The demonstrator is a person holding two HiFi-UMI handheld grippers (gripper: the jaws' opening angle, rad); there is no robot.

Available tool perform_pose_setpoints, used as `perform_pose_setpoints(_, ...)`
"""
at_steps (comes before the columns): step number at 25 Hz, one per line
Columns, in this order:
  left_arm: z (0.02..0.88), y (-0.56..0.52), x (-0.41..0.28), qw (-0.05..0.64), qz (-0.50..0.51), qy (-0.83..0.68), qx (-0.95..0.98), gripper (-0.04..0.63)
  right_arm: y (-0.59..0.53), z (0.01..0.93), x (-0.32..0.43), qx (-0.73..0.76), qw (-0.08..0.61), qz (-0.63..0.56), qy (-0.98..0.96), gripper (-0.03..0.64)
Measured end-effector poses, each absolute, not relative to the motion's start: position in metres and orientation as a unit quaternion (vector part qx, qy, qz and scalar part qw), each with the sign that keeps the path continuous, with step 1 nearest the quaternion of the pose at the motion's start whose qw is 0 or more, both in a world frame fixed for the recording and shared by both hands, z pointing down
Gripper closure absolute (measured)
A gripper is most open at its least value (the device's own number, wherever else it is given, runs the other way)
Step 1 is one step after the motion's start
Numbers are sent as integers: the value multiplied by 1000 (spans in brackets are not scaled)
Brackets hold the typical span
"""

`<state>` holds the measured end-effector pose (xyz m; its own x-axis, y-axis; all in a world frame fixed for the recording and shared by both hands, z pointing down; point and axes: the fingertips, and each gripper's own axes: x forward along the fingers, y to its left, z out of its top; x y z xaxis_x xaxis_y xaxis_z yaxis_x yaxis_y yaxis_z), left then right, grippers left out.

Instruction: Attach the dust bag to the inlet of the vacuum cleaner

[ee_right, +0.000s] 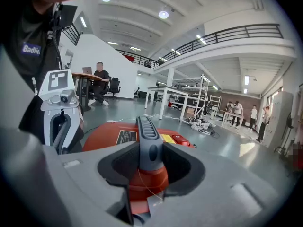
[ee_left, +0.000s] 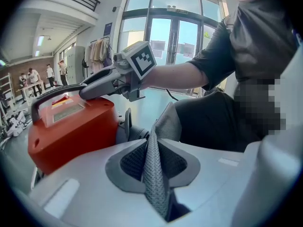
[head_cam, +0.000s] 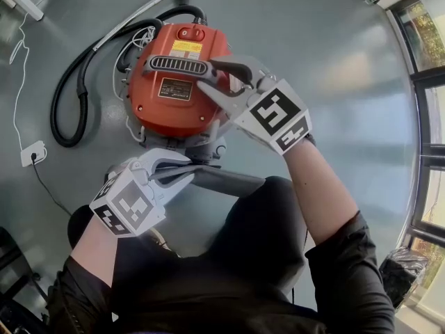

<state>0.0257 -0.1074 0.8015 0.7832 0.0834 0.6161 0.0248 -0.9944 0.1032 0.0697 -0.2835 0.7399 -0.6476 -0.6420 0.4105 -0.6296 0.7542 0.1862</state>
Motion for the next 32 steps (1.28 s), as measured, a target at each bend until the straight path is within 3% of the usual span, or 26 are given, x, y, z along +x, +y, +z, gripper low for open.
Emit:
perform_pose_setpoints(18, 801, -115, 29, 75, 316, 24, 945, 502, -283, 740, 68, 355, 235, -14, -905, 482)
perform_pose_setpoints(23, 802, -122, 21, 61, 307, 1, 950, 392, -283, 739, 68, 353, 231, -19, -907, 482)
perform_pose_setpoints(32, 804, -115, 8, 46, 336, 24, 940, 318, -281, 736, 66, 351, 252, -58, -900, 480)
